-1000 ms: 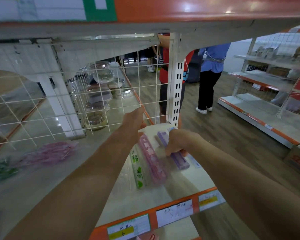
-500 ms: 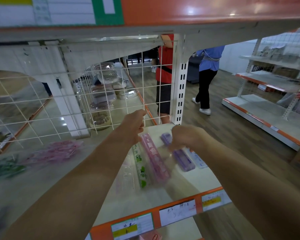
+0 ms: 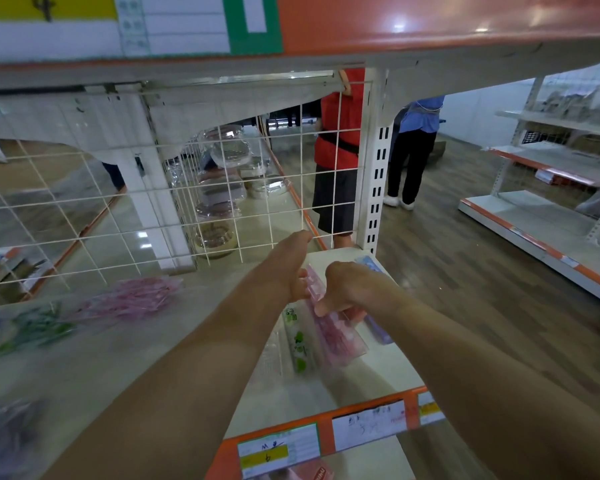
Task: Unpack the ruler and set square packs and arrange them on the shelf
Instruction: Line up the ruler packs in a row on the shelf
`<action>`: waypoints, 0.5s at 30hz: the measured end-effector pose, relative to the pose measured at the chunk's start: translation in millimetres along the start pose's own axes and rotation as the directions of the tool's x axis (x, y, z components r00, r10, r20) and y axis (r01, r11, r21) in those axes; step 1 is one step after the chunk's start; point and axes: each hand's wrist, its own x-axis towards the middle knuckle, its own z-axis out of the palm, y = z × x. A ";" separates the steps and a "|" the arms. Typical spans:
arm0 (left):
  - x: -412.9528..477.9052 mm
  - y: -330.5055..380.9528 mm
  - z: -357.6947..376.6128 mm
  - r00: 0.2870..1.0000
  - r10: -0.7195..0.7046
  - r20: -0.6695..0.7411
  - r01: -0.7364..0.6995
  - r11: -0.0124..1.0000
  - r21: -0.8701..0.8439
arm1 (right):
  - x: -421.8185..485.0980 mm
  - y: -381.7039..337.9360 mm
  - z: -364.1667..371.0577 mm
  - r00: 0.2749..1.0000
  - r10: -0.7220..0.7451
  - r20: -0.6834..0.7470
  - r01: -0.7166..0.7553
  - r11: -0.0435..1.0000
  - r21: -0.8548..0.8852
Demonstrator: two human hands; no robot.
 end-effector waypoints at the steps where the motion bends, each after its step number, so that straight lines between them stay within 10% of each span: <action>1: 1.4 -1.2 0.8 1.000 -0.004 -0.002 0.004 1.000 0.013 | -0.7 0.6 -0.5 1.000 -0.004 -0.004 0.004 1.000 0.010; 15: 3.5 -6.3 12.8 0.999 -0.012 -0.034 0.009 0.997 -0.075 | 21.9 1.5 0.9 0.983 0.175 0.056 -0.184 0.929 0.322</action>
